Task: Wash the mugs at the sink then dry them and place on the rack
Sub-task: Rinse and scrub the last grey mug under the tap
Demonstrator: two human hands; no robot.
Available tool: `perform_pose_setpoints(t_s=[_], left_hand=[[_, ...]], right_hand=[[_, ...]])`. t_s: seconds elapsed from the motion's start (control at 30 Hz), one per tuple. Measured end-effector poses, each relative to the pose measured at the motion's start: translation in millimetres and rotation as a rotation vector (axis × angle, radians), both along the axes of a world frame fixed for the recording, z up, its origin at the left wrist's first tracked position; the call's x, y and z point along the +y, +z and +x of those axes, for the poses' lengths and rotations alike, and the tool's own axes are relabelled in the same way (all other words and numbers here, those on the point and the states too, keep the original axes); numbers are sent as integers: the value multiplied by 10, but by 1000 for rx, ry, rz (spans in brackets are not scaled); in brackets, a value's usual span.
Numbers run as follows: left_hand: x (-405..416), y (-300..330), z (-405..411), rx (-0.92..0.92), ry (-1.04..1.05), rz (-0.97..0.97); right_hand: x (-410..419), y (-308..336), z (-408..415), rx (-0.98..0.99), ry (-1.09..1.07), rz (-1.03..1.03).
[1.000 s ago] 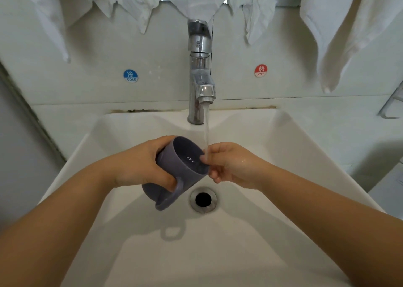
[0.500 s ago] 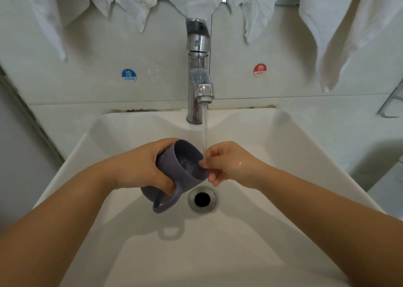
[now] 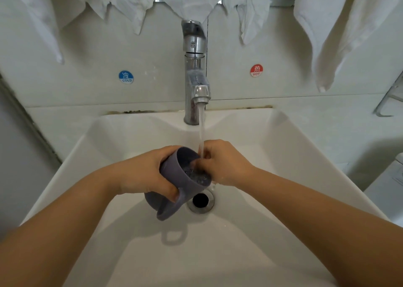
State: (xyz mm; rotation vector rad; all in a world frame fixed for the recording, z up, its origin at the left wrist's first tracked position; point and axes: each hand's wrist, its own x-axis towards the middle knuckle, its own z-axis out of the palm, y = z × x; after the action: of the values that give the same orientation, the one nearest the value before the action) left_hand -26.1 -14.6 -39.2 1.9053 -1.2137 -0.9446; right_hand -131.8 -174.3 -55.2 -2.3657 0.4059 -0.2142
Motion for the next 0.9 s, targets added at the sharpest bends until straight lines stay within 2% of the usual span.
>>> perform_pose_setpoints(t_s=[0.23, 0.33, 0.43, 0.5, 0.57, 0.77, 0.9], left_hand=[[2, -17, -1, 112, -40, 82], [9, 5, 2, 188, -60, 97], [69, 91, 122, 284, 129, 82], [111, 137, 179, 204, 322, 51], [108, 147, 145, 58, 427, 29], [9, 65, 50, -107, 346, -54], [-50, 42, -26, -204, 441, -115]], right_hand=[[-35, 55, -65, 161, 69, 168], [-65, 69, -74, 138, 39, 180], [-77, 74, -90, 142, -32, 171], [-95, 44, -92, 144, -94, 146], [-106, 1, -82, 139, -153, 138], [-79, -43, -76, 136, -252, 330], [-14, -67, -55, 151, -243, 451]])
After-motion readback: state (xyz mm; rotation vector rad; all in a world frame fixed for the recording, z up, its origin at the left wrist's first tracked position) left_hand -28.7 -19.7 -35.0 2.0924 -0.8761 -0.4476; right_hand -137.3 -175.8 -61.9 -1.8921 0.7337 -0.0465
